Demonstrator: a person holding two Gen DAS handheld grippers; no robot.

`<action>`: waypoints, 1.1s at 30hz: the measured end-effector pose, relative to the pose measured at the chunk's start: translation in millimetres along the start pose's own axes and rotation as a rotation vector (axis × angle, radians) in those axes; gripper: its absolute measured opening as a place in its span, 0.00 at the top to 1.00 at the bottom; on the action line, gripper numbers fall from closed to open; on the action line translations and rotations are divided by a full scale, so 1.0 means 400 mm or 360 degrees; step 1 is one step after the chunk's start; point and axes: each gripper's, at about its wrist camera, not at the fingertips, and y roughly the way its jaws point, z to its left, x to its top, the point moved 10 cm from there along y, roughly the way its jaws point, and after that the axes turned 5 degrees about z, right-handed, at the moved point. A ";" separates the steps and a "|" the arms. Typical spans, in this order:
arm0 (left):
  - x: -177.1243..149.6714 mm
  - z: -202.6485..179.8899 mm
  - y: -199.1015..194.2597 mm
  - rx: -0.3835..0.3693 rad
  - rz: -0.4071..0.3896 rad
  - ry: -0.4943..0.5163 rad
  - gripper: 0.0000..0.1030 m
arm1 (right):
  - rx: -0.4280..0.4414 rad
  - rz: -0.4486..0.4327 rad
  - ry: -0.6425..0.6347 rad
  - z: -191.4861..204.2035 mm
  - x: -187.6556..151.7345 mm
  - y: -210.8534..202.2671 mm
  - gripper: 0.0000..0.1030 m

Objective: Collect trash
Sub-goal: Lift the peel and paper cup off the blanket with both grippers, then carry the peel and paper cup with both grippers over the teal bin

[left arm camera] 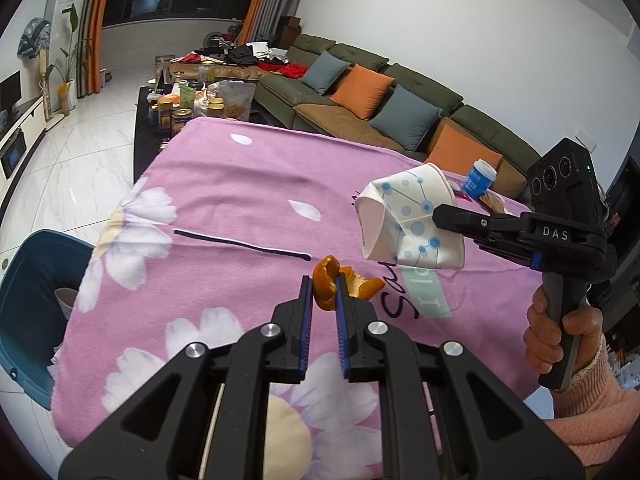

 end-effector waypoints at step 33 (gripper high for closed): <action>-0.024 0.138 -0.111 0.0182 -0.0094 -0.0151 0.89 | 0.0135 0.0143 -0.0108 0.110 0.006 0.121 0.97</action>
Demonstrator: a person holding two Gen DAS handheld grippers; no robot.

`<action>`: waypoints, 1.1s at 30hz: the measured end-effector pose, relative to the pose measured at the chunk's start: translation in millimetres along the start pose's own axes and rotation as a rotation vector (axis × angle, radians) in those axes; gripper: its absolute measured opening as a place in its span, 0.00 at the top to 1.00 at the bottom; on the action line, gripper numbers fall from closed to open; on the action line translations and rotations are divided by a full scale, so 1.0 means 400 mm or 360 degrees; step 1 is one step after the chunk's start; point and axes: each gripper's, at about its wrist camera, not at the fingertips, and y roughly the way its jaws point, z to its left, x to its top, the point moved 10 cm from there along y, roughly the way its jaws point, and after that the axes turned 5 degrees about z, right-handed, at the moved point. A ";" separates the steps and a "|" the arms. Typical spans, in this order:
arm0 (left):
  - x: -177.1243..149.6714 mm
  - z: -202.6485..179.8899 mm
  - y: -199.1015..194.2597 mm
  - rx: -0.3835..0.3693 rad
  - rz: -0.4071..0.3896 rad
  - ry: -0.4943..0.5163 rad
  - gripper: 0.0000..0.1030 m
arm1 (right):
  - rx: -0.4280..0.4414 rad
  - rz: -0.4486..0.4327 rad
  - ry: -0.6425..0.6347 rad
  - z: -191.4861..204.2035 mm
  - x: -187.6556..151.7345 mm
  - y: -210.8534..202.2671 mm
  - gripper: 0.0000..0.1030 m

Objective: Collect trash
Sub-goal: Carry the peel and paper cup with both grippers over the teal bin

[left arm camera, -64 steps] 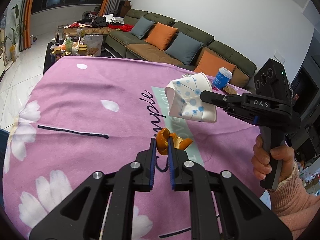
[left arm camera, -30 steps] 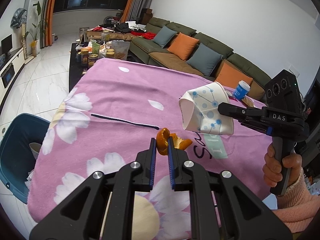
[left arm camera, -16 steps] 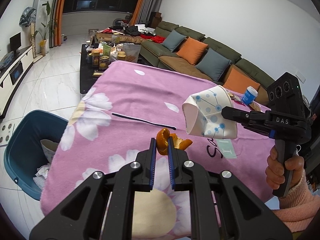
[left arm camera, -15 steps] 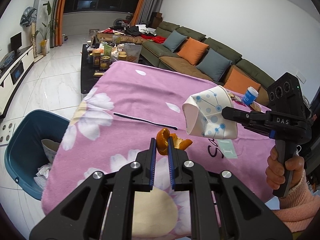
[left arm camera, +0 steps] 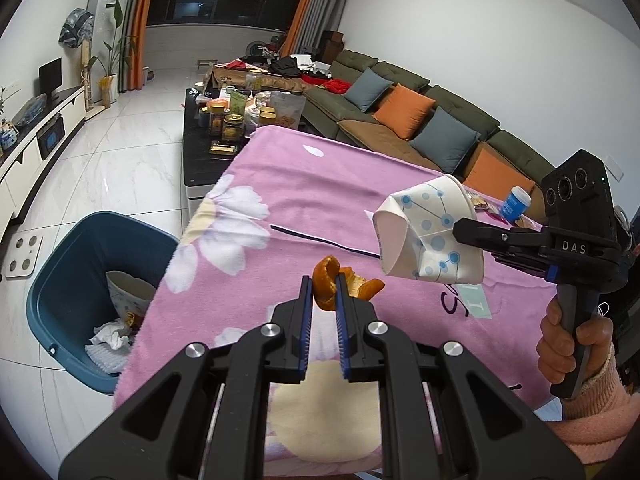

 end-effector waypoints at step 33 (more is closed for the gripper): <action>0.005 0.128 -0.064 0.0145 -0.0070 -0.0119 0.89 | 0.0083 0.0103 -0.0068 0.082 -0.004 0.083 0.97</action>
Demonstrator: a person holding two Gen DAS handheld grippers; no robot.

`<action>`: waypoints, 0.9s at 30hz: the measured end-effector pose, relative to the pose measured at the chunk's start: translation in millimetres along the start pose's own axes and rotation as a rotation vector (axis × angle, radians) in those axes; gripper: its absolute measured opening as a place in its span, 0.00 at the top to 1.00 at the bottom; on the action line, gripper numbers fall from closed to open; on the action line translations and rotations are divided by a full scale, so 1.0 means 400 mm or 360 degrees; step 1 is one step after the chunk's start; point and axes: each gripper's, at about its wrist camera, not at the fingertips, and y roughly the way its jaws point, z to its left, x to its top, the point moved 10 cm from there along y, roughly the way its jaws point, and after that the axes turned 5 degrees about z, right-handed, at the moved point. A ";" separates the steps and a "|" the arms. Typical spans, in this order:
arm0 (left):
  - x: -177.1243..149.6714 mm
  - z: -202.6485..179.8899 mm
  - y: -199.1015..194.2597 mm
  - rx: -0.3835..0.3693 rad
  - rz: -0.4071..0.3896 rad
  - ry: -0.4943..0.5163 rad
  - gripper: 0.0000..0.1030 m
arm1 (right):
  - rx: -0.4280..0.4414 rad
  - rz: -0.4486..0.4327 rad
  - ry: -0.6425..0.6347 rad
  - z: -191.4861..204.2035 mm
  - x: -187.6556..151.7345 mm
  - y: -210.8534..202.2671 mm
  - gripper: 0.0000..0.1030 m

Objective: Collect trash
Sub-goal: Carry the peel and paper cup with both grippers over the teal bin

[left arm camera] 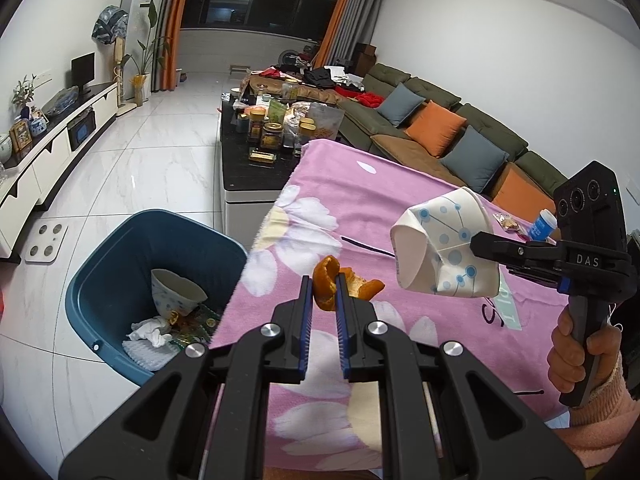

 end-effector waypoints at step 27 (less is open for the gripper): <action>0.005 0.060 -0.024 0.0072 -0.0036 -0.0061 0.89 | 0.0029 0.0067 -0.0034 0.054 0.001 0.051 0.97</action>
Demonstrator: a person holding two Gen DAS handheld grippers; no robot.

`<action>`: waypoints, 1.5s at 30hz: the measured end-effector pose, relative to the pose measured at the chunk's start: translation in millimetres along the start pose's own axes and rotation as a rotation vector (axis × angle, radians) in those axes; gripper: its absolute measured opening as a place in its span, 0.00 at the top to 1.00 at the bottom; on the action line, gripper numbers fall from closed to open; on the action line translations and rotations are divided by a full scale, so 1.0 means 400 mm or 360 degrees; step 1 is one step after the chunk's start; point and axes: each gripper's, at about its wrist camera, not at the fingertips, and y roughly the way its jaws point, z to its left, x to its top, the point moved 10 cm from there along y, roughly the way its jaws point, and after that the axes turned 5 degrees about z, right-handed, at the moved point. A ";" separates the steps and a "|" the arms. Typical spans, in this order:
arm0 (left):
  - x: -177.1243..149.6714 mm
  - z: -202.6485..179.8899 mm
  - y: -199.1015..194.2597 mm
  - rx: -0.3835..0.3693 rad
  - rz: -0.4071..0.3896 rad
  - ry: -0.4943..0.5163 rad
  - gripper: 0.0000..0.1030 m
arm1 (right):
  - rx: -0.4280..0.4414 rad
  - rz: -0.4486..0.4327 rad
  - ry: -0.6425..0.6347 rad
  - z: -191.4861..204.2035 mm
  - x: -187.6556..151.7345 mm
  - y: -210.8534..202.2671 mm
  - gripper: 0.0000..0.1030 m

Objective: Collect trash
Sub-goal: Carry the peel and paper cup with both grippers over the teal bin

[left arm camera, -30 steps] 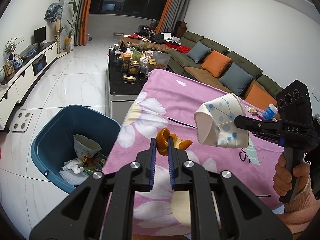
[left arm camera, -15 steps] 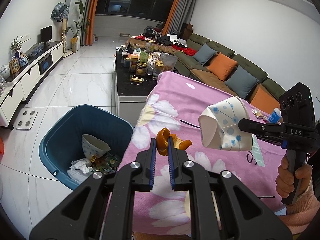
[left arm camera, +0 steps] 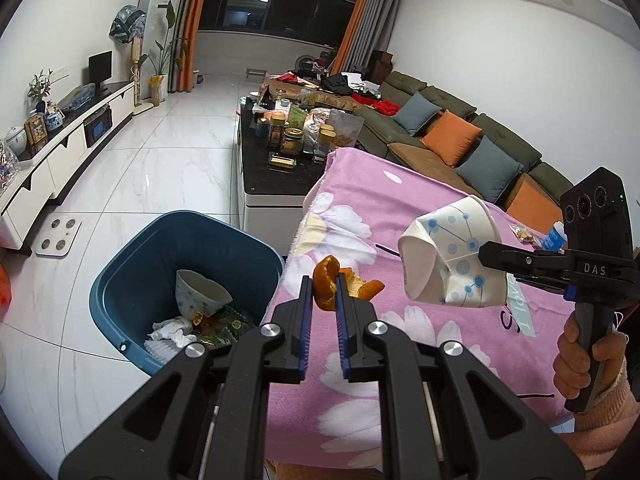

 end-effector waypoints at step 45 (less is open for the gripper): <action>-0.004 0.105 -0.010 0.0128 -0.0024 -0.0107 0.89 | 0.0074 0.0104 -0.0053 0.064 0.022 0.104 0.97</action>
